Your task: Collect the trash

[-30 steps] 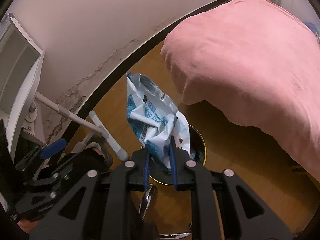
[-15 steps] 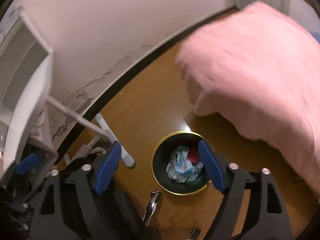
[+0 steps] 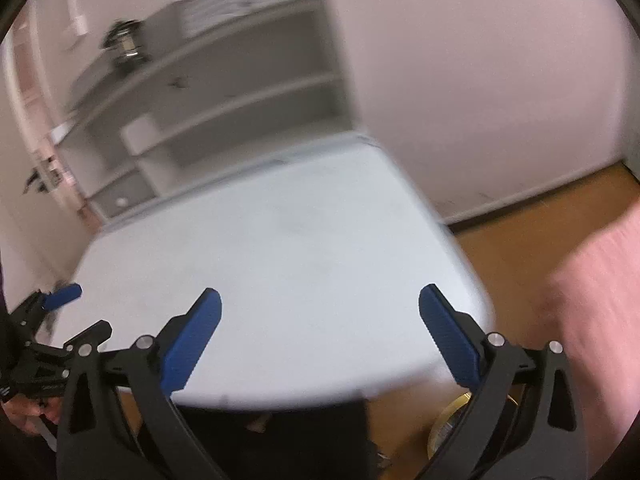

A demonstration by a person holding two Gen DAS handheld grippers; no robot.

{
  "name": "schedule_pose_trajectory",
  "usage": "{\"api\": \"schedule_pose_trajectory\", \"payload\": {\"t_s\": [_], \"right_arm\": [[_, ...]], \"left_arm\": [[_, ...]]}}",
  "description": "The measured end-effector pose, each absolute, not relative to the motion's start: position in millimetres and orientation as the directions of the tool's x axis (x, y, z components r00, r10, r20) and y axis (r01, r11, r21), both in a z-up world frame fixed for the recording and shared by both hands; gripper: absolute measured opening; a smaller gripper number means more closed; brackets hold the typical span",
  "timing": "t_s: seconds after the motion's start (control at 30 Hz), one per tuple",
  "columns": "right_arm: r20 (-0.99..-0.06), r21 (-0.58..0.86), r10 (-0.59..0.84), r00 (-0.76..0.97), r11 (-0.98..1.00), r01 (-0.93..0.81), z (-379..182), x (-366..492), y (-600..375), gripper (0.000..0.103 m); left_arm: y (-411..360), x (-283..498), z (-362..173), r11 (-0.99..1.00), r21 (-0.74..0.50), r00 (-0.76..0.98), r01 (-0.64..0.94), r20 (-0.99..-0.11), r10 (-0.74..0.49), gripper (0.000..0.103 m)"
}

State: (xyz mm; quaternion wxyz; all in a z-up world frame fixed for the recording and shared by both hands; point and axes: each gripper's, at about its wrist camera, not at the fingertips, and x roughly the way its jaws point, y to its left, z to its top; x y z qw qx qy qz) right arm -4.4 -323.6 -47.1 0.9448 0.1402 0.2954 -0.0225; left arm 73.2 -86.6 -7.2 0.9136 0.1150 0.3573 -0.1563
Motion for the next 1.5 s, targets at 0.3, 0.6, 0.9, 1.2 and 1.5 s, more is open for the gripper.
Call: {"api": "schedule_pose_trajectory", "payload": {"t_s": [0.3, 0.6, 0.9, 1.2, 1.5], "right_arm": [[-0.543, 0.136, 0.059, 0.838, 0.991, 0.018, -34.5, 31.1, -265.9, 0.096], [-0.532, 0.152, 0.085, 0.843, 0.988, -0.004, -33.1, 28.4, -263.8, 0.096], [-0.542, 0.145, 0.090, 0.835, 0.989, -0.012, -35.5, 29.1, -258.5, 0.096], [-0.543, 0.142, 0.082, 0.836, 0.990, -0.004, -35.0, 28.8, -261.9, 0.096], [-0.547, 0.145, 0.083, 0.833, 0.989, -0.003, -35.8, 28.9, -262.1, 0.096]], "left_arm": [[26.6, 83.5, -2.3, 0.991, 0.028, 0.731, 0.132, -0.678, -0.078, 0.095], [44.7, 82.4, -0.8, 0.996, -0.005, 0.738, 0.091, -0.671, -0.071, 0.095], [37.1, 79.1, -2.2, 0.994, 0.011, 0.742, 0.109, -0.666, -0.074, 0.095], [27.5, 78.0, -5.4, 0.990, 0.026, 0.737, 0.136, -0.671, -0.084, 0.095], [23.8, 77.5, -8.4, 0.989, 0.031, 0.734, 0.143, -0.674, -0.085, 0.095]]}}
